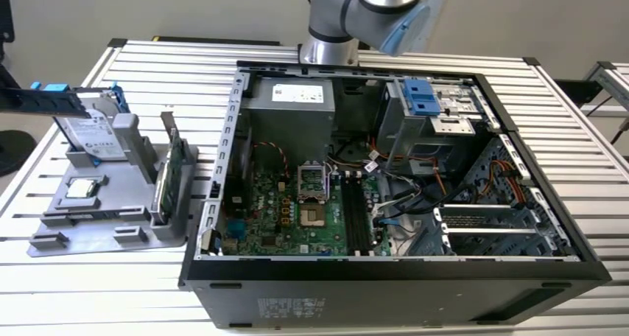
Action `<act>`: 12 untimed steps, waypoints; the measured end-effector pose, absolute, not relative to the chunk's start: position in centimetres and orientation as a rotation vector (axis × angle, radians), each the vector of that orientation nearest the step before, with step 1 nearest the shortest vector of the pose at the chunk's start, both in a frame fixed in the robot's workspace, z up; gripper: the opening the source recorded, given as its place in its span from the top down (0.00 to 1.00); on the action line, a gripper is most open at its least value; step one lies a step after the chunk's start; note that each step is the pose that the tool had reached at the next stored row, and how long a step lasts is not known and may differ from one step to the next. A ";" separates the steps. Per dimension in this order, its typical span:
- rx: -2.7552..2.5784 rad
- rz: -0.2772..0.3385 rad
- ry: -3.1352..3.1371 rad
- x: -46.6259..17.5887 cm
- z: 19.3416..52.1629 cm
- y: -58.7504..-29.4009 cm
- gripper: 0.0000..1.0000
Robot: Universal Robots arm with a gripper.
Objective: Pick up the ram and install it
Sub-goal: 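Pick up the ram and move it above insertion slot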
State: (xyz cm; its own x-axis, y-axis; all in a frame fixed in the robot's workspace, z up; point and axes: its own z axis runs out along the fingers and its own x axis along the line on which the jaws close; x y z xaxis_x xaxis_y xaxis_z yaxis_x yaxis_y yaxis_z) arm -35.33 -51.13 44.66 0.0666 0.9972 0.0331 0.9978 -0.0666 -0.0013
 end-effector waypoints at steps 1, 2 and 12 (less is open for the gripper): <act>-2.277 -0.036 -2.130 -35.2 44.7 -51.1 1.00; -2.277 -0.036 -2.130 -35.0 44.7 -51.1 1.00; -2.277 -0.036 -2.130 -33.3 44.7 -51.1 1.00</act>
State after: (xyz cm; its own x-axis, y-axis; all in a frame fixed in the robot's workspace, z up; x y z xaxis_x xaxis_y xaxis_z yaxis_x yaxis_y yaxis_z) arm -33.29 -51.13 44.66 0.0667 0.9972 0.0331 0.9978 -0.0666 -0.0013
